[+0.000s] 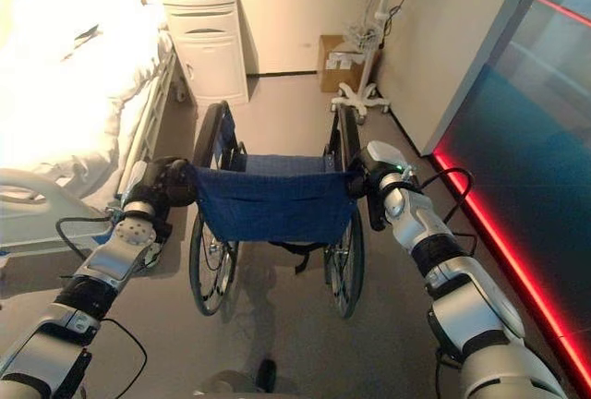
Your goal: Push the wheelchair next to the bed
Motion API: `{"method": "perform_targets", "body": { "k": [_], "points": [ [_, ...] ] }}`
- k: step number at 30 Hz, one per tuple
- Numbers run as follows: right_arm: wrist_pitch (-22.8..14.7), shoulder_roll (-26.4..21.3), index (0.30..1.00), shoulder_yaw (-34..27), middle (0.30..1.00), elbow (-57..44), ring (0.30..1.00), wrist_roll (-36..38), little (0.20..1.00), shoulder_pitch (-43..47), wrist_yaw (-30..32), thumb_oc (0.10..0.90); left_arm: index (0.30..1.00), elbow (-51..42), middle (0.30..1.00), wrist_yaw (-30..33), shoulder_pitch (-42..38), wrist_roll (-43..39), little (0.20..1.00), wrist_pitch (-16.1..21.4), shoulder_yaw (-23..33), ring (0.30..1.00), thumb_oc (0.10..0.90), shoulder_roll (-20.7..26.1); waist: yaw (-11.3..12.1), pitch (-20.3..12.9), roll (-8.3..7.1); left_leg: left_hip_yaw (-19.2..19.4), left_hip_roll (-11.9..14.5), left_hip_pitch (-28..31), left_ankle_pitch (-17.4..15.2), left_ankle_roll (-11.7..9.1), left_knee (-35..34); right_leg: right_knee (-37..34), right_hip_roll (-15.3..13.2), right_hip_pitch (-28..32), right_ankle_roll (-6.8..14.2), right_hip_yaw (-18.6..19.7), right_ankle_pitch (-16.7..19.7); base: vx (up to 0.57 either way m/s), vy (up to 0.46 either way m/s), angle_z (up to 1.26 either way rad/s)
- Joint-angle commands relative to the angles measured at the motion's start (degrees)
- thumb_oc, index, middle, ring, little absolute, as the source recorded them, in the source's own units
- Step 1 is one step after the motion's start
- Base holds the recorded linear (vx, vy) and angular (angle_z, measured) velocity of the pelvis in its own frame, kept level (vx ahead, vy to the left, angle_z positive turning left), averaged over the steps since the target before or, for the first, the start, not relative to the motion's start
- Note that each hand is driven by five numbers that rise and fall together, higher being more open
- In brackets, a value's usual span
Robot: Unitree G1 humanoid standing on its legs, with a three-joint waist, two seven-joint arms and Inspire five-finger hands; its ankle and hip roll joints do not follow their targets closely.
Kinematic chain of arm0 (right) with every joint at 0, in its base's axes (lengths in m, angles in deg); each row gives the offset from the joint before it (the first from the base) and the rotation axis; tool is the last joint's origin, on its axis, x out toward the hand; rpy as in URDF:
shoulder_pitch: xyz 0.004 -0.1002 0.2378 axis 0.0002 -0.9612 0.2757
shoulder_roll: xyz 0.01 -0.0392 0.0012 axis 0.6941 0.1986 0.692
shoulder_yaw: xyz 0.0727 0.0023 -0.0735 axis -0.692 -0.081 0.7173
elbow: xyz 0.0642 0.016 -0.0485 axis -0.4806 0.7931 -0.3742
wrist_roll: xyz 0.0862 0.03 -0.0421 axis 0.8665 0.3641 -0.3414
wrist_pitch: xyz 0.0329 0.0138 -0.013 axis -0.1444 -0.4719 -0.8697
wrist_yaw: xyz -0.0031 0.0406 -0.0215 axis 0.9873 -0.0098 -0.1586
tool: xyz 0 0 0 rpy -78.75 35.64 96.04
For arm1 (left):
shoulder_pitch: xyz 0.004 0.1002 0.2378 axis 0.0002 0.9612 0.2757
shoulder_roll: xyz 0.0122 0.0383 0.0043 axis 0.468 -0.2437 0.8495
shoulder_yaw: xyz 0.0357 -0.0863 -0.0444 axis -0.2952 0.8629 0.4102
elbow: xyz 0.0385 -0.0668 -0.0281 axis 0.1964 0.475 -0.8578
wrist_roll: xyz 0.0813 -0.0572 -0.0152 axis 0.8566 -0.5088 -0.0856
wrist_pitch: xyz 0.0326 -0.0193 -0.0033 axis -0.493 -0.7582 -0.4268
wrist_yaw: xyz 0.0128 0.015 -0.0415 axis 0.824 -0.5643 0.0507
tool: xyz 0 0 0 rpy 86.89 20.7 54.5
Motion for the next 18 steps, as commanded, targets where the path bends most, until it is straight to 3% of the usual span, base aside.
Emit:
{"method": "perform_targets", "body": {
  "k": [1, 3, 5, 6, 7, 8, 9, 10, 11, 15, 17, 18],
  "points": [
    [-6.73, -5.50, 0.300, 2.57, 0.300, -2.30, 0.300, 1.72, 0.300, 0.61, -1.83, 0.400, 0.300, 6.23, 0.300, -8.61, 8.08, -2.12, 0.300, -1.67, -7.55, 0.300, 0.400, -2.89, -1.78, 0.89, -2.28, 0.08, -0.45, 0.85, -7.30, -5.02, 2.26, -4.26, -2.54, -4.77, -0.42, 2.88, 18.33, 0.21, -0.558, 0.68],
    [-5.93, -5.32, 0.300, 2.53, 0.300, -2.89, 0.300, 1.50, 0.300, 0.87, -1.76, 0.400, 0.300, 6.12, 0.300, -8.49, 7.70, -2.36, 0.300, -1.50, -7.42, 0.300, 0.400, -2.81, -2.38, 1.14, -2.30, -0.74, -0.04, 1.07, -9.09, -4.97, 3.14, -5.96, -3.86, -6.47, 0.23, 4.92, 20.16, 0.17, -0.498, 0.67],
    [-4.82, -5.45, 0.300, 2.84, 0.300, -3.44, 0.300, 1.78, 0.300, 2.36, -2.21, 0.400, 0.300, 6.04, 0.300, -7.95, 7.10, -2.66, 0.300, -1.21, -7.34, 0.300, 0.400, -2.87, -2.77, 1.65, -2.47, -1.31, 0.81, 0.04, -10.48, -5.27, 6.12, -4.22, -3.51, -7.62, 0.11, 5.99, 18.82, 0.12, -0.578, 0.83],
    [-4.47, -6.30, 0.300, 2.57, 0.300, -3.36, 0.300, 3.15, 0.300, 3.62, -2.88, 0.400, 0.300, 5.67, 0.300, -7.68, 6.07, -2.97, 0.300, -1.94, -7.26, 0.300, 0.400, -2.76, -3.00, 2.03, -3.11, -0.40, 2.40, -2.84, -10.98, -6.24, 11.30, -1.99, -2.48, -7.25, 0.07, 4.88, 15.07, 0.08, -0.497, 0.88],
    [-4.57, -6.48, 0.300, 2.49, 0.300, -3.32, 0.300, 3.93, 0.300, 3.69, -3.09, 0.400, 0.300, 5.64, 0.300, -7.56, 5.97, -2.95, 0.300, -2.41, -7.24, 0.300, 0.400, -2.83, -3.09, 2.03, -3.17, -0.29, 2.62, -3.32, -11.15, -6.39, 12.07, -1.65, -2.30, -7.20, 0.05, 4.53, 14.63, 0.18, -0.710, 1.25],
    [-3.90, -6.61, 0.300, 2.85, 0.300, -4.22, 0.300, 2.96, 0.300, 4.16, -4.67, 0.400, 0.300, 5.86, 0.300, -8.06, 5.45, -4.26, 0.300, -2.97, -7.83, 0.300, 0.400, -2.78, -4.24, 2.13, -4.06, 0.53, 4.51, -3.20, -12.61, -6.67, 16.01, 2.34, -1.09, -8.55, -0.63, 3.93, 12.02, 0.13, -0.371, 1.02],
    [-3.89, -6.62, 0.300, 2.85, 0.300, -4.23, 0.300, 2.95, 0.300, 4.17, -4.68, 0.400, 0.300, 5.86, 0.300, -8.05, 5.45, -4.27, 0.300, -2.97, -7.82, 0.300, 0.400, -2.79, -4.28, 2.16, -3.99, 0.47, 4.59, -3.26, -12.75, -6.70, 16.21, 2.47, -1.03, -8.55, -0.66, 3.88, 11.91, 0.26, -0.571, 0.67],
    [-2.52, -8.25, 0.300, 3.53, 0.300, -5.25, 0.300, 5.68, 0.300, 3.34, -4.80, 0.400, 0.300, 6.43, 0.300, -8.40, 5.50, -3.53, 0.300, -2.86, -8.05, 0.300, 0.400, -3.42, -5.68, 1.98, -4.43, 2.31, 8.25, -1.34, -10.94, -8.21, 18.26, 3.59, -0.07, -8.11, -2.64, 1.50, 10.90, 0.22, -0.470, 0.28],
    [-2.26, -9.14, 0.300, 3.38, 0.300, -5.61, 0.300, 5.85, 0.300, 2.47, -5.11, 0.400, 0.300, 6.61, 0.300, -8.31, 5.24, -4.11, 0.300, -2.83, -8.53, 0.300, 0.400, -3.54, -6.34, 2.23, -4.57, 2.89, 9.83, -1.58, -9.09, -8.77, 21.56, 3.33, 0.94, -6.88, -3.94, 0.51, 10.36, 0.22, -0.488, 0.24],
    [-3.31, -10.05, 0.300, 3.22, 0.300, -3.77, 0.300, 4.90, 0.300, 1.45, -4.43, 0.400, 0.300, 8.57, 0.300, -8.20, 3.70, -4.63, 0.300, -1.83, -9.61, 0.300, 0.400, -5.46, -8.12, 1.92, -5.21, 6.98, 11.27, -1.01, -6.64, -9.18, 25.89, 2.13, 2.48, -4.67, -6.24, -2.18, 9.58, 0.16, -0.392, 0.69],
    [-3.41, -10.59, 0.300, 2.78, 0.300, -1.94, 0.300, 5.11, 0.300, 1.41, -4.31, 0.400, 0.300, 9.41, 0.300, -8.81, 2.98, -4.35, 0.300, -1.44, -9.76, 0.300, 0.400, -6.74, -8.59, 1.54, -4.91, 8.14, 10.42, 1.22, -6.90, -9.46, 24.60, 0.99, 3.58, -3.11, -6.95, -3.39, 9.07, 0.17, -0.314, 0.53],
    [-2.80, -10.49, 0.300, 2.66, 0.300, -1.64, 0.300, 5.34, 0.300, 1.48, -4.46, 0.400, 0.300, 9.18, 0.300, -8.99, 2.88, -3.80, 0.300, -1.95, -9.70, 0.300, 0.400, -7.11, -8.23, 1.48, -4.82, 7.03, 8.69, 1.43, -7.65, -9.25, 22.99, 0.52, 4.18, -2.52, -6.89, -3.29, 8.97, 0.13, -0.232, 0.55]
  ]
}}
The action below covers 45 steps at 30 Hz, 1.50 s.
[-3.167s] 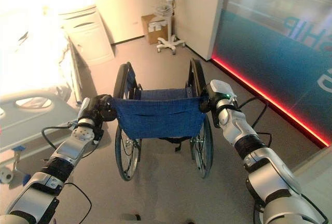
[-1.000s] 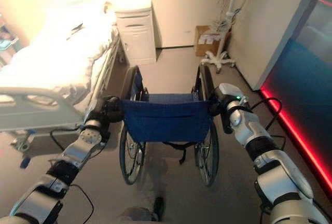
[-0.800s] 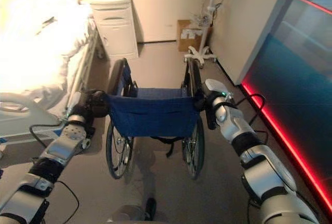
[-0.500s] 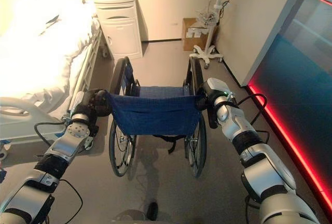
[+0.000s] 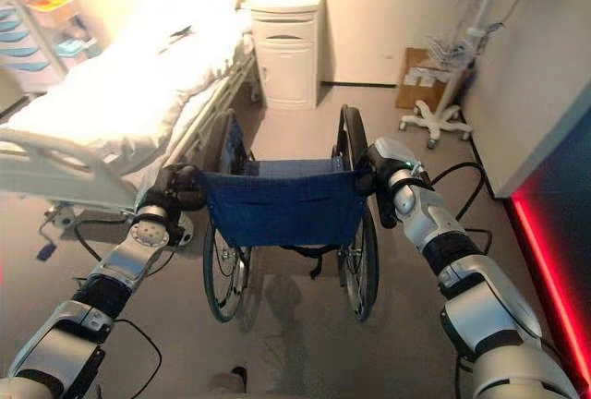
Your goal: Push the wheelchair next to the bed
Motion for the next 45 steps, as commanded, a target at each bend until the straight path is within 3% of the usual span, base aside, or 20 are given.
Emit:
{"method": "perform_targets", "body": {
  "k": [1, 2, 5, 7, 9, 11, 14, 17, 19, 21, 23, 24, 25, 26, 28, 30, 32, 34, 36, 45],
  "points": [
    [-2.89, -6.56, 0.300, 0.05, 0.300, -0.53, 0.300, 3.13, 0.300, 1.41, -3.03, 0.400, 0.300, 6.27, 0.300, -10.28, 4.50, -3.24, 0.300, -1.14, -7.74, 0.300, 0.400, -4.12, -4.93, 2.93, -3.14, -2.50, -2.02, 5.84, -6.35, -3.67, 9.01, -14.70, 2.70, 5.14, 0.45, -0.71, 11.99, 0.18, -0.243, 0.45],
    [-2.17, -5.39, 0.300, 0.16, 0.300, 0.63, 0.300, 3.11, 0.300, 2.14, -3.09, 0.400, 0.300, 5.75, 0.300, -10.12, 4.94, -2.62, 0.300, -1.52, -7.72, 0.300, 0.400, -4.34, -3.69, 3.06, -2.66, -5.04, -6.58, 5.32, -7.58, -3.04, 4.85, -15.35, 4.50, 6.46, 0.80, 0.35, 11.67, 0.14, -0.169, 0.33],
    [-0.29, -3.53, 0.300, 0.36, 0.300, 1.27, 0.300, 2.63, 0.300, 3.21, -3.36, 0.400, 0.300, 4.64, 0.300, -9.73, 5.55, -2.34, 0.300, -2.46, -7.58, 0.300, 0.400, -4.49, -1.88, 3.51, -1.89, -4.60, -9.85, 2.08, -5.13, -3.28, -0.82, -16.88, 6.99, 10.01, 0.77, 0.36, 10.56, 0.25, -0.232, 0.41],
    [0.31, -1.88, 0.300, 0.27, 0.300, -0.15, 0.300, 1.51, 0.300, 3.08, -4.25, 0.400, 0.300, 3.58, 0.300, -8.31, 6.95, -3.35, 0.300, -3.29, -6.88, 0.300, 0.400, -4.41, 0.62, 3.77, -0.60, -4.38, -12.65, -4.77, 0.74, -4.05, -6.30, -19.02, 10.15, 14.15, 0.58, 1.84, 9.59, 0.33, -0.166, -0.72],
    [-0.74, -1.09, 0.300, 0.31, 0.300, -0.37, 0.300, 0.98, 0.300, 3.06, -4.76, 0.400, 0.300, 2.74, 0.300, -7.44, 8.77, -3.97, 0.300, -2.90, -5.68, 0.300, 0.400, -3.85, 2.31, 3.97, 0.04, -3.73, -12.84, -5.89, 3.52, -3.87, -9.70, -18.81, 11.38, 16.15, 0.44, 2.60, 8.33, 0.31, -0.115, -1.19],
    [-1.60, -0.76, 0.300, 0.52, 0.300, -0.65, 0.300, 0.82, 0.300, 2.97, -4.77, 0.400, 0.300, 1.95, 0.300, -7.15, 9.69, -4.56, 0.300, -2.72, -5.02, 0.300, 0.400, -3.30, 3.01, 3.90, 0.33, -3.12, -13.03, -6.12, 4.04, -3.56, -10.15, -18.04, 11.96, 16.73, 0.30, 2.41, 7.37, 0.27, -0.062, -0.88],
    [-3.00, -0.08, 0.300, 1.11, 0.300, -0.53, 0.300, 0.47, 0.300, 2.92, -4.70, 0.400, 0.300, 0.67, 0.300, -6.85, 11.90, -5.17, 0.300, -2.10, -3.28, 0.300, 0.400, -2.15, 4.09, 2.72, -0.32, 1.25, -13.23, -5.26, 1.25, -1.29, -8.70, -16.15, 12.25, 17.99, 0.38, 0.82, 5.07, 0.28, -0.033, -0.34],
    [-3.85, -0.27, 0.300, 1.18, 0.300, -0.36, 0.300, 0.14, 0.300, 2.89, -5.58, 0.400, 0.300, 1.03, 0.300, -6.48, 12.95, -5.22, 0.300, -1.05, -2.76, 0.300, 0.400, -1.86, 4.59, 1.96, -1.49, 1.96, -13.10, -4.21, -0.24, -0.07, -7.97, -13.51, 11.57, 18.38, 1.39, -0.15, 5.50, 0.30, -0.043, -0.28],
    [-3.53, -0.54, 0.300, 0.77, 0.300, -0.29, 0.300, 2.12, 0.300, 2.88, -6.03, 0.400, 0.300, 0.35, 0.300, -6.51, 13.16, -4.70, 0.300, -1.37, -2.29, 0.300, 0.400, -1.23, 5.71, 1.44, -2.30, 1.50, -13.18, -3.86, -0.85, 0.96, -8.32, -8.70, 10.77, 18.77, 2.19, -1.36, 5.41, 0.26, -0.073, -0.24],
    [-1.95, -0.97, 0.300, -0.18, 0.300, -1.72, 0.300, 5.31, 0.300, 1.73, -5.24, 0.400, 0.300, -1.05, 0.300, -7.46, 13.07, -2.91, 0.300, -2.41, -2.17, 0.300, 0.400, 0.27, 6.41, 0.95, -2.98, 0.68, -13.21, -3.05, -0.75, 1.95, -9.27, 1.89, 7.66, 15.86, 5.51, -3.09, 10.04, 0.25, -0.091, -0.20],
    [-0.61, -1.19, 0.300, -1.00, 0.300, -3.39, 0.300, 6.48, 0.300, 0.33, -4.76, 0.400, 0.300, -1.38, 0.300, -7.95, 13.11, -2.58, 0.300, -2.61, -2.37, 0.300, 0.400, 1.69, 5.65, 1.39, -2.49, -1.16, -12.75, -1.65, -1.11, 2.22, -9.40, 7.75, 5.00, 11.13, 7.07, -2.66, 12.79, 0.25, -0.129, -0.11],
    [0.42, -0.92, 0.300, -1.19, 0.300, -3.74, 0.300, 6.16, 0.300, 0.28, -4.72, 0.400, 0.300, -0.72, 0.300, -8.73, 12.15, -2.60, 0.300, -2.31, -2.70, 0.300, 0.400, 2.58, 5.23, 2.14, -1.91, -1.98, -11.87, -0.34, -1.66, 1.80, -8.87, 6.27, 1.50, 9.00, 6.96, -3.60, 13.30, 0.19, -0.176, 0.04],
    [0.62, -0.70, 0.300, -1.10, 0.300, -3.61, 0.300, 6.24, 0.300, 0.42, -4.39, 0.400, 0.300, -0.49, 0.300, -8.87, 11.80, -2.61, 0.300, -2.17, -2.79, 0.300, 0.400, 2.67, 5.14, 2.20, -1.55, -2.20, -11.32, -0.06, -1.75, 1.62, -8.81, 5.23, 0.87, 8.10, 6.83, -3.63, 13.90, 0.19, -0.343, 0.06],
    [1.48, 0.44, 0.300, -0.90, 0.300, -2.73, 0.300, 6.62, 0.300, 1.21, -2.78, 0.400, 0.300, 0.52, 0.300, -9.78, 9.70, -2.55, 0.300, -1.75, -3.18, 0.300, 0.400, 3.48, 4.56, 3.38, -0.44, -3.26, -9.53, 2.26, -2.62, 1.03, -8.65, 1.91, -2.10, 5.24, 6.19, -3.29, 15.71, 0.09, -0.336, 0.04],
    [1.52, 1.30, 0.300, -0.99, 0.300, -1.28, 0.300, 7.28, 0.300, 1.84, -1.31, 0.400, 0.300, 1.60, 0.300, -10.66, 7.03, -2.85, 0.300, -1.42, -3.80, 0.300, 0.400, 4.05, 3.17, 4.71, -0.21, -4.40, -8.55, 4.72, -5.04, 0.70, -8.05, -4.04, -5.09, 2.03, 6.05, -1.14, 19.54, 0.12, -0.412, 0.15],
    [1.83, 0.43, 0.300, -1.57, 0.300, -1.00, 0.300, 7.00, 0.300, 1.53, 0.49, 0.400, 0.300, 3.35, 0.300, -11.10, 2.65, -4.10, 0.300, -0.57, -5.22, 0.300, 0.400, 3.69, 0.55, 5.17, -0.71, -7.75, -8.38, 4.55, -9.02, 0.34, -5.42, -14.65, -6.74, -0.67, 6.53, 5.69, 21.84, 0.14, -0.480, 0.67],
    [2.07, -0.36, 0.300, -1.85, 0.300, -1.65, 0.300, 6.45, 0.300, 1.56, 1.03, 0.400, 0.300, 3.69, 0.300, -10.82, 0.96, -4.39, 0.300, -0.44, -5.90, 0.300, 0.400, 3.13, -0.65, 5.53, -1.10, -8.39, -8.22, 3.44, -10.64, -0.07, -2.38, -15.02, -6.16, -1.26, 6.79, 7.85, 20.99, 0.09, -0.387, 1.25],
    [3.21, -2.52, 0.300, -2.44, 0.300, -4.54, 0.300, 7.59, 0.300, 1.13, 0.18, 0.400, 0.300, 3.42, 0.300, -8.26, 0.94, -5.20, 0.300, -0.97, -5.89, 0.300, 0.400, 1.53, -2.10, 5.56, -2.46, -5.26, -5.84, 1.14, -12.42, -1.09, 4.17, -13.32, -5.66, -0.98, 7.46, 5.98, 18.29, 0.10, -0.376, 1.45],
    [4.60, -3.93, 0.300, -2.73, 0.300, -7.43, 0.300, 7.79, 0.300, 0.30, -1.65, 0.400, 0.300, 3.50, 0.300, -8.52, 1.39, -6.58, 0.300, -1.59, -6.14, 0.300, 0.400, 0.85, -3.17, 5.75, -3.10, -5.76, -4.75, 0.45, -12.73, -1.44, 6.27, -11.15, -4.32, -1.03, 7.17, 6.40, 16.10, 0.12, -0.249, 0.82],
    [1.55, -5.63, 0.300, -2.57, 0.300, -7.13, 0.300, 5.88, 0.300, -0.52, -3.53, 0.400, 0.300, 3.55, 0.300, -8.48, 3.83, -4.51, 0.300, -3.68, -6.37, 0.300, 0.400, -2.20, -4.27, 2.84, -2.95, -5.95, -2.68, 8.58, -7.25, -4.06, -6.13, -15.40, -0.90, 4.32, 5.45, 2.64, 14.85, 0.18, -0.144, 0.06]
  ]
}}
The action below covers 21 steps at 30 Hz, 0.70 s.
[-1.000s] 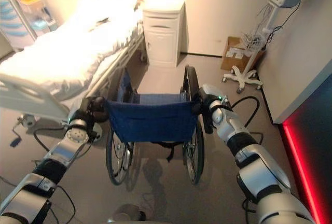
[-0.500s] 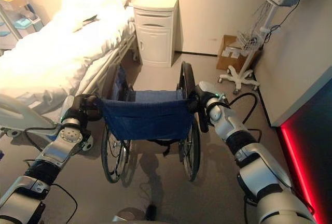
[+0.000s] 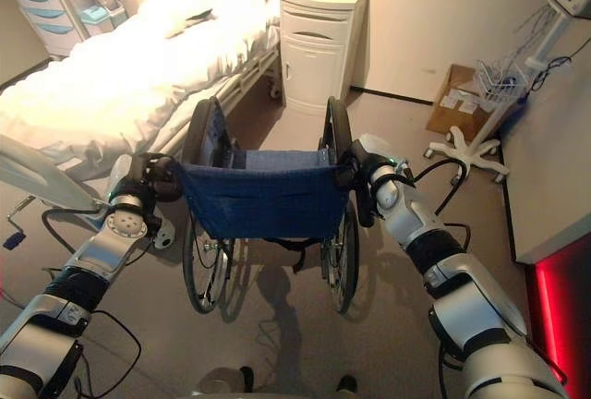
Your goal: Push the wheelchair next to the bed
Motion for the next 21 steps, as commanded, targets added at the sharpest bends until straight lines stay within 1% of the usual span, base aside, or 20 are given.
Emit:
{"method": "perform_targets", "body": {
  "k": [1, 3, 5, 7, 8, 9, 10, 11, 12, 13, 14, 15, 16, 17, 18, 19, 20, 21],
  "points": [
    [-4.73, -9.45, 0.300, -1.31, 0.300, -0.65, 0.300, 1.49, 0.300, -0.44, -2.99, 0.400, 0.300, 7.60, 0.300, -9.40, 4.42, -4.31, 0.300, -0.98, -6.70, 0.300, 0.400, -9.30, -7.28, -0.28, -1.44, -2.17, 2.00, 0.91, -0.61, -1.24, 0.47, 1.62, 0.57, 0.99, 0.55, -0.64, -1.01, 0.11, -0.134, -0.01],
    [-4.88, -9.71, 0.300, -1.11, 0.300, -2.25, 0.300, 2.32, 0.300, -1.06, -2.97, 0.400, 0.300, 6.86, 0.300, -9.45, 5.52, -4.36, 0.300, -1.54, -6.18, 0.300, 0.400, -9.13, -7.59, -1.12, -1.30, -1.92, 2.48, 1.78, -0.11, -1.48, -0.93, 1.71, 1.61, 1.69, -0.26, -0.94, -2.17, 0.10, -0.198, -0.05],
    [-4.95, -9.76, 0.300, -1.27, 0.300, -2.78, 0.300, 2.82, 0.300, -1.68, -2.76, 0.400, 0.300, 6.48, 0.300, -9.59, 5.85, -4.47, 0.300, -1.85, -5.99, 0.300, 0.400, -8.93, -7.62, -1.30, -1.31, -1.72, 2.92, 1.64, 0.46, -1.67, -0.68, 1.82, 2.17, 2.09, -0.80, -1.26, -2.82, 0.05, -0.193, -0.01],
    [-4.52, -9.32, 0.300, -1.32, 0.300, -3.15, 0.300, 3.11, 0.300, -2.25, -3.00, 0.400, 0.300, 6.49, 0.300, -9.36, 6.12, -4.79, 0.300, -2.12, -5.82, 0.300, 0.400, -9.15, -7.76, -1.44, -1.37, -1.77, 3.61, 1.37, 1.98, -2.03, 0.23, 1.84, 3.31, 2.62, -1.78, -1.58, -3.74, 0.03, -0.214, 0.01],
    [-4.49, -9.15, 0.300, -1.33, 0.300, -3.16, 0.300, 3.42, 0.300, -2.52, -3.23, 0.400, 0.300, 6.67, 0.300, -9.11, 6.41, -4.97, 0.300, -2.08, -5.59, 0.300, 0.400, -9.45, -7.86, -1.51, -1.42, -1.86, 4.00, 1.24, 3.23, -2.28, 1.05, 1.62, 3.98, 2.91, -2.36, -1.79, -4.00, 0.03, -0.253, 0.03],
    [-4.91, -9.02, 0.300, -1.39, 0.300, -2.84, 0.300, 4.35, 0.300, -2.76, -3.43, 0.400, 0.300, 7.18, 0.300, -8.74, 6.79, -5.34, 0.300, -1.82, -5.34, 0.300, 0.400, -10.04, -8.07, -1.51, -1.63, -1.80, 4.55, 0.88, 5.31, -2.79, 3.50, 1.03, 4.88, 3.41, -3.25, -2.05, -4.21, 0.02, -0.231, 0.03],
    [-4.99, -8.96, 0.300, -1.42, 0.300, -2.75, 0.300, 4.41, 0.300, -2.79, -3.44, 0.400, 0.300, 7.31, 0.300, -8.77, 6.81, -5.25, 0.300, -1.72, -5.28, 0.300, 0.400, -10.18, -8.13, -1.49, -1.73, -1.70, 4.61, 0.70, 5.62, -2.86, 4.47, 0.90, 4.96, 3.45, -3.43, -2.19, -4.15, 0.01, -0.233, 0.03],
    [-5.44, -8.86, 0.300, -1.47, 0.300, -2.40, 0.300, 4.30, 0.300, -2.80, -3.58, 0.400, 0.300, 7.80, 0.300, -8.55, 6.87, -5.26, 0.300, -1.23, -5.08, 0.300, 0.400, -10.67, -8.26, -1.42, -2.15, -1.19, 4.67, -0.08, 6.50, -2.89, 7.80, 0.52, 5.14, 3.54, -4.03, -2.53, -3.99, 0.01, -0.154, 0.04],
    [-5.68, -8.89, 0.300, -1.43, 0.300, -2.19, 0.300, 4.00, 0.300, -2.68, -3.70, 0.400, 0.300, 8.08, 0.300, -8.31, 6.88, -5.51, 0.300, -0.90, -4.98, 0.300, 0.400, -10.89, -8.33, -1.36, -2.38, -0.89, 4.63, -0.61, 6.78, -2.79, 9.48, 0.35, 5.21, 3.60, -4.35, -2.65, -3.93, 0.04, -0.255, 0.05],
    [-6.01, -9.04, 0.300, -1.26, 0.300, -1.63, 0.300, 4.45, 0.300, -2.86, -3.33, 0.400, 0.300, 8.35, 0.300, -8.06, 6.85, -5.96, 0.300, -0.59, -4.97, 0.300, 0.400, -11.31, -8.41, -1.16, -2.88, 0.12, 4.02, -1.82, 6.18, -2.36, 13.66, 0.21, 5.37, 3.74, -5.05, -3.10, -4.07, 0.08, -0.311, 0.06],
    [-5.97, -9.30, 0.300, -1.52, 0.300, -1.05, 0.300, 4.98, 0.300, -3.47, -2.65, 0.400, 0.300, 8.57, 0.300, -8.46, 6.75, -5.69, 0.300, -0.14, -5.20, 0.300, 0.400, -11.45, -8.33, -0.55, -3.14, 0.99, 3.25, -4.76, 6.52, -2.04, 18.61, 0.16, 5.84, 4.65, -5.81, -3.30, -4.42, 0.10, -0.319, 0.12],
    [-5.45, -9.23, 0.300, -1.65, 0.300, -0.78, 0.300, 5.54, 0.300, -3.61, -2.29, 0.400, 0.300, 8.59, 0.300, -8.89, 6.68, -5.21, 0.300, -0.05, -5.27, 0.300, 0.400, -11.49, -7.97, -0.09, -3.31, 1.07, 2.18, -6.54, 6.16, -1.76, 19.74, 0.00, 6.02, 5.35, -5.84, -3.16, -4.40, 0.12, -0.244, 0.16],
    [-5.08, -8.91, 0.300, -1.84, 0.300, -0.09, 0.300, 6.14, 0.300, -3.58, -2.13, 0.400, 0.300, 8.72, 0.300, -9.48, 6.68, -4.54, 0.300, 0.12, -5.28, 0.300, 0.400, -11.52, -7.40, 0.58, -2.98, 0.30, 0.26, -7.36, 4.32, -1.16, 19.31, 0.02, 6.45, 6.10, -5.52, -2.74, -4.47, 0.17, -0.149, 0.18],
    [-5.09, -7.88, 0.300, -1.93, 0.300, 1.65, 0.300, 6.12, 0.300, -3.08, -2.19, 0.400, 0.300, 8.79, 0.300, -9.97, 6.87, -4.06, 0.300, 0.53, -5.37, 0.300, 0.400, -11.39, -6.65, 1.00, -2.45, -0.38, -2.60, -7.72, 3.09, -0.49, 16.73, 0.09, 7.25, 6.59, -5.00, -1.67, -4.60, 0.19, -0.115, 0.44],
    [-4.37, -6.89, 0.300, -1.67, 0.300, 2.37, 0.300, 5.78, 0.300, -2.50, -2.18, 0.400, 0.300, 8.67, 0.300, -10.14, 6.92, -3.98, 0.300, 0.60, -5.51, 0.300, 0.400, -11.36, -6.20, 0.98, -1.99, -0.13, -4.11, -8.68, 4.00, -0.52, 14.10, -0.17, 8.15, 7.00, -4.75, -1.30, -4.65, 0.23, -0.104, 0.43],
    [-2.96, -5.73, 0.300, -1.29, 0.300, 2.84, 0.300, 5.71, 0.300, -1.85, -2.23, 0.400, 0.300, 8.33, 0.300, -10.13, 6.93, -4.03, 0.300, 0.60, -5.70, 0.300, 0.400, -11.43, -5.35, 1.24, -1.30, 0.48, -5.67, -10.38, 5.63, -0.83, 11.34, -0.77, 9.33, 8.34, -4.56, -0.85, -4.92, 0.17, -0.069, 0.32],
    [-2.64, -5.47, 0.300, -1.21, 0.300, 2.91, 0.300, 5.70, 0.300, -1.71, -2.27, 0.400, 0.300, 8.24, 0.300, -10.17, 6.93, -4.01, 0.300, 0.64, -5.74, 0.300, 0.400, -11.45, -5.12, 1.38, -1.17, 0.64, -5.97, -10.63, 5.97, -0.92, 10.78, -0.92, 9.56, 8.75, -4.52, -0.71, -5.02, 0.28, -0.087, -0.21],
    [-1.61, -4.07, 0.300, -0.97, 0.300, 3.52, 0.300, 5.76, 0.300, -1.29, -2.69, 0.400, 0.300, 7.26, 0.300, -9.84, 6.90, -4.27, 0.300, 0.32, -6.08, 0.300, 0.400, -11.35, -3.25, 1.36, 0.12, 1.21, -8.13, -15.48, 10.51, -1.72, 5.20, -1.89, 11.86, 11.59, -4.30, 0.53, -5.64, 0.29, -0.078, -0.91]
  ]
}}
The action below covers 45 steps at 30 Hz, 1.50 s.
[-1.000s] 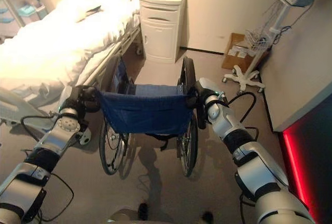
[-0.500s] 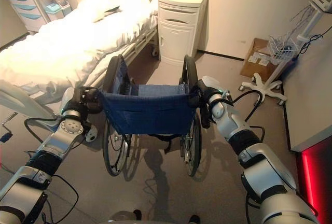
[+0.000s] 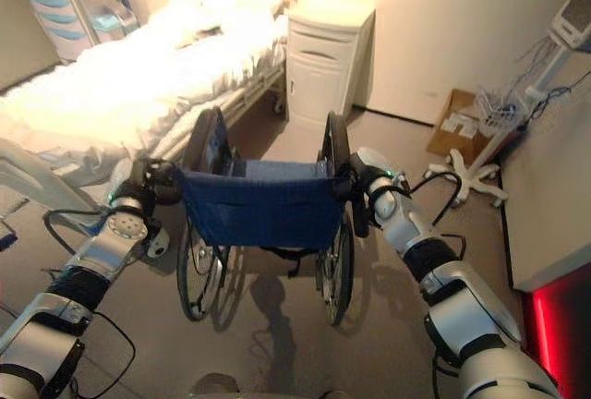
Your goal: Push the wheelchair next to the bed
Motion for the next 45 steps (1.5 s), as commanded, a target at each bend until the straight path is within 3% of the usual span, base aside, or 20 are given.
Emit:
{"method": "perform_targets", "body": {
  "k": [1, 2, 8, 10, 11, 13, 16, 20, 22, 25, 30, 32, 35, 40, 43, 45],
  "points": [
    [0.19, -5.04, 0.300, -0.71, 0.300, 0.04, 0.300, 4.10, 0.300, 3.15, -3.26, 0.400, 0.300, 3.74, 0.300, -9.99, 3.52, -4.61, 0.300, -0.71, -4.25, 0.300, 0.400, -9.06, -3.26, 6.66, 1.35, 6.13, -0.56, -11.38, 16.71, -2.89, -0.88, -8.75, 9.17, 16.05, -1.55, -4.17, 2.13, 0.39, -0.077, -1.17],
    [-0.28, -4.88, 0.300, -0.87, 0.300, 0.22, 0.300, 4.41, 0.300, 3.11, -3.66, 0.400, 0.300, 3.02, 0.300, -9.44, 3.52, -4.55, 0.300, -0.91, -4.42, 0.300, 0.400, -9.10, -2.41, 6.58, 1.71, 7.48, -0.18, -11.32, 17.96, -2.87, -4.20, -8.31, 9.46, 17.01, -1.46, -4.53, 1.27, 0.29, -0.019, -1.01],
    [-1.90, -2.69, 0.300, -0.28, 0.300, 1.63, 0.300, 3.23, 0.300, 3.21, -6.79, 0.400, 0.300, 4.37, 0.300, -8.18, 3.22, -5.74, 0.300, -1.03, -4.14, 0.300, 0.400, -8.57, -2.66, 4.21, 0.89, 10.23, -1.01, -4.04, 10.25, 2.10, -5.00, 0.11, 6.87, 15.37, 1.32, -7.27, 1.55, 0.26, 0.057, -0.18],
    [-2.99, -2.37, 0.300, -0.20, 0.300, 2.95, 0.300, 3.00, 0.300, 3.67, -7.25, 0.400, 0.300, 5.37, 0.300, -8.31, 2.50, -5.94, 0.300, -1.17, -4.52, 0.300, 0.400, -8.60, -2.44, 3.10, 0.80, 10.68, -0.84, -3.56, 10.12, 2.44, -5.90, 2.65, 6.75, 15.51, 1.98, -7.72, 1.50, 0.28, 0.061, 0.11],
    [-3.27, -2.40, 0.300, -0.11, 0.300, 3.08, 0.300, 3.47, 0.300, 3.66, -7.38, 0.400, 0.300, 6.39, 0.300, -8.46, 1.40, -5.99, 0.300, -1.47, -5.01, 0.300, 0.400, -8.49, -2.63, 2.10, 0.10, 11.02, -1.06, -2.44, 10.17, 2.98, -7.19, 7.74, 5.79, 14.34, 3.93, -8.06, 3.76, 0.23, 0.055, 0.29],
    [-3.31, -2.89, 0.300, -0.22, 0.300, 2.02, 0.300, 3.25, 0.300, 2.79, -7.52, 0.400, 0.300, 6.61, 0.300, -8.16, 0.14, -6.62, 0.300, -2.26, -5.63, 0.300, 0.400, -8.55, -3.34, 1.39, 0.34, 10.78, -0.46, -1.20, 9.51, 3.80, -8.03, 13.56, 3.73, 10.67, 5.28, -8.09, 6.42, 0.23, 0.033, 0.37],
    [-2.64, -3.00, 0.300, -0.18, 0.300, 2.25, 0.300, 4.13, 0.300, 2.97, -6.60, 0.400, 0.300, 7.98, 0.300, -8.55, -1.90, -5.76, 0.300, -2.51, -6.32, 0.300, 0.400, -9.16, -3.76, 2.23, 0.74, 8.59, 0.79, 1.39, 8.63, 3.56, -8.52, 10.05, -0.44, 7.23, 4.99, -8.98, 7.24, 0.18, -0.135, 0.09],
    [-1.68, -2.73, 0.300, -0.68, 0.300, 3.40, 0.300, 6.23, 0.300, 3.82, -5.45, 0.400, 0.300, 8.78, 0.300, -10.12, -3.89, -4.07, 0.300, -2.83, -6.97, 0.300, 0.400, -9.37, -4.77, 3.45, 0.89, 6.26, 1.71, 3.50, 7.02, 3.25, -8.67, 4.32, -2.67, 3.27, 4.60, -7.17, 9.90, 0.14, -0.213, -0.09],
    [0.32, -3.01, 0.300, -0.73, 0.300, 3.59, 0.300, 7.27, 0.300, 4.02, -5.16, 0.400, 0.300, 9.44, 0.300, -11.60, -5.75, -3.24, 0.300, -2.97, -8.21, 0.300, 0.400, -9.55, -6.63, 4.16, 0.09, 3.76, 0.83, 5.03, 3.84, 3.59, -7.80, -2.39, -5.02, -1.08, 5.37, -3.19, 14.95, 0.25, -0.252, 0.30],
    [3.52, -2.91, 0.300, -1.13, 0.300, 2.12, 0.300, 8.10, 0.300, 3.22, -4.92, 0.400, 0.300, 9.76, 0.300, -11.88, -7.38, -4.32, 0.300, -3.69, -8.97, 0.300, 0.400, -10.39, -8.28, 4.90, -0.45, 2.71, 0.29, 6.34, 0.48, 3.79, -5.34, -8.14, -6.45, -3.18, 5.96, -1.98, 17.06, 0.28, -0.244, 0.48],
    [5.47, -1.92, 0.300, -1.14, 0.300, 0.44, 0.300, 9.85, 0.300, 2.81, -5.61, 0.400, 0.300, 10.61, 0.300, -8.71, -8.47, -6.56, 0.300, -5.24, -8.26, 0.300, 0.400, -12.76, -10.44, 5.16, -1.69, 2.15, -0.55, 6.60, -3.83, 4.06, 1.77, -9.49, -5.01, -3.45, 5.90, -0.12, 15.74, 0.29, -0.264, 0.82],
    [6.56, -1.83, 0.300, -1.46, 0.300, 0.55, 0.300, 10.69, 0.300, 2.33, -6.40, 0.400, 0.300, 11.95, 0.300, -7.55, -8.79, -9.03, 0.300, -4.30, -7.29, 0.300, 0.400, -13.51, -12.06, 5.10, -1.66, 2.38, 0.68, 7.47, -5.18, 3.45, 4.53, -2.47, -3.32, -3.86, 4.93, 1.86, 12.45, 0.31, -0.258, 0.07],
    [7.89, -1.30, 0.300, -1.70, 0.300, -0.78, 0.300, 11.53, 0.300, 0.72, -4.51, 0.400, 0.300, 11.63, 0.300, -5.01, -8.39, -8.88, 0.300, -4.47, -7.15, 0.300, 0.400, -14.39, -12.89, 4.70, -1.60, 3.95, 2.66, 10.02, -4.14, 2.16, 2.45, -2.38, -1.72, -2.39, 3.82, -0.35, 10.39, 0.23, -0.236, 0.16],
    [8.36, -1.73, 0.300, -2.38, 0.300, -0.41, 0.300, 12.12, 0.300, 0.23, -3.06, 0.400, 0.300, 12.86, 0.300, -3.17, -10.41, -9.35, 0.300, -5.06, -7.87, 0.300, 0.400, -15.56, -14.90, 3.70, -1.50, 3.27, 4.20, 11.31, -1.44, 0.39, 1.59, -3.52, 1.14, -0.96, 1.93, 0.08, 8.30, 0.18, -0.279, 0.07],
    [8.19, -2.53, 0.300, -2.11, 0.300, -0.19, 0.300, 12.37, 0.300, -0.23, -3.50, 0.400, 0.300, 12.99, 0.300, -2.04, -10.55, -11.21, 0.300, -4.49, -8.17, 0.300, 0.400, -15.37, -16.03, 3.13, -1.19, 2.68, 6.26, 11.21, 7.40, -2.00, 10.04, -3.91, 3.40, -0.31, -1.02, -0.37, 6.90, 0.15, -0.256, 0.12],
    [7.69, -2.96, 0.300, -1.40, 0.300, -0.19, 0.300, 13.00, 0.300, -0.71, -3.35, 0.400, 0.300, 12.81, 0.300, -1.12, -10.21, -12.01, 0.300, -3.89, -8.00, 0.300, 0.400, -15.47, -15.52, 3.67, -1.86, 2.84, 4.98, 7.07, 9.62, -1.74, 18.06, -4.10, 4.02, 1.55, -2.83, -1.52, 5.38, 0.22, -0.248, 0.17]
  ]
}}
